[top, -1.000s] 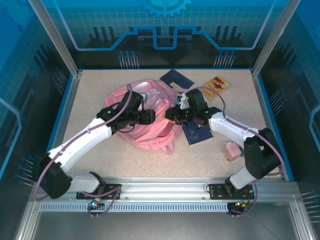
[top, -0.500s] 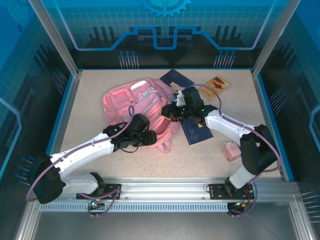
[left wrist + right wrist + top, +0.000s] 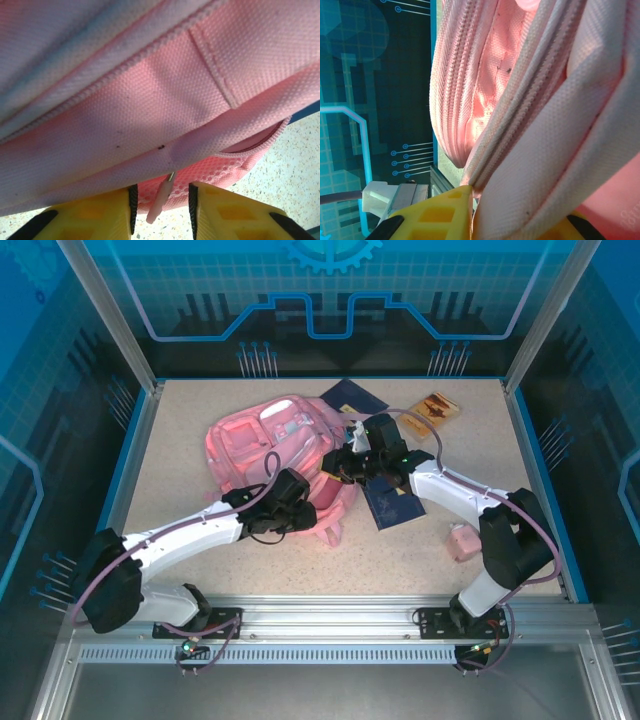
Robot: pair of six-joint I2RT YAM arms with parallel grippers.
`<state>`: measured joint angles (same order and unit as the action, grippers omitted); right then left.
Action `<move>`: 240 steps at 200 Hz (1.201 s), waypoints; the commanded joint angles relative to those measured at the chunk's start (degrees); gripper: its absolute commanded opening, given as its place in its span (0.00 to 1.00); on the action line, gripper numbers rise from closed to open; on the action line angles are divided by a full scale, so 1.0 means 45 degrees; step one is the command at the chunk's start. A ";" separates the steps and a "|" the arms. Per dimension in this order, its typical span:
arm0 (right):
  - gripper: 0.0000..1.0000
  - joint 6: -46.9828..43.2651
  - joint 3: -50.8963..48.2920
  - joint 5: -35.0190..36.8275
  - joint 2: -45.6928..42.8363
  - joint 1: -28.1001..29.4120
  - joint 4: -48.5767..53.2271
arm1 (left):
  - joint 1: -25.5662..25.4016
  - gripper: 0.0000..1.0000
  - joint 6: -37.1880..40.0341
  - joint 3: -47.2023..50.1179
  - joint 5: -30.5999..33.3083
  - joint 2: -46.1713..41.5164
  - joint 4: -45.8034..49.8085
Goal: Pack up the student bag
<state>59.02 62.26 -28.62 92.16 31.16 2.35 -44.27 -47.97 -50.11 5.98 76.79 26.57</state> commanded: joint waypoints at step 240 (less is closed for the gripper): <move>0.48 0.1121 -0.1495 0.0487 -0.0565 -0.1069 -0.1783 | 0.0851 0.00 0.2794 0.2032 0.1479 -0.2695 -0.1121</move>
<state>59.22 58.30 -24.62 91.61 26.65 1.41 -40.69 -41.71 -40.42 17.72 65.54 28.40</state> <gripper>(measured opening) 0.347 0.050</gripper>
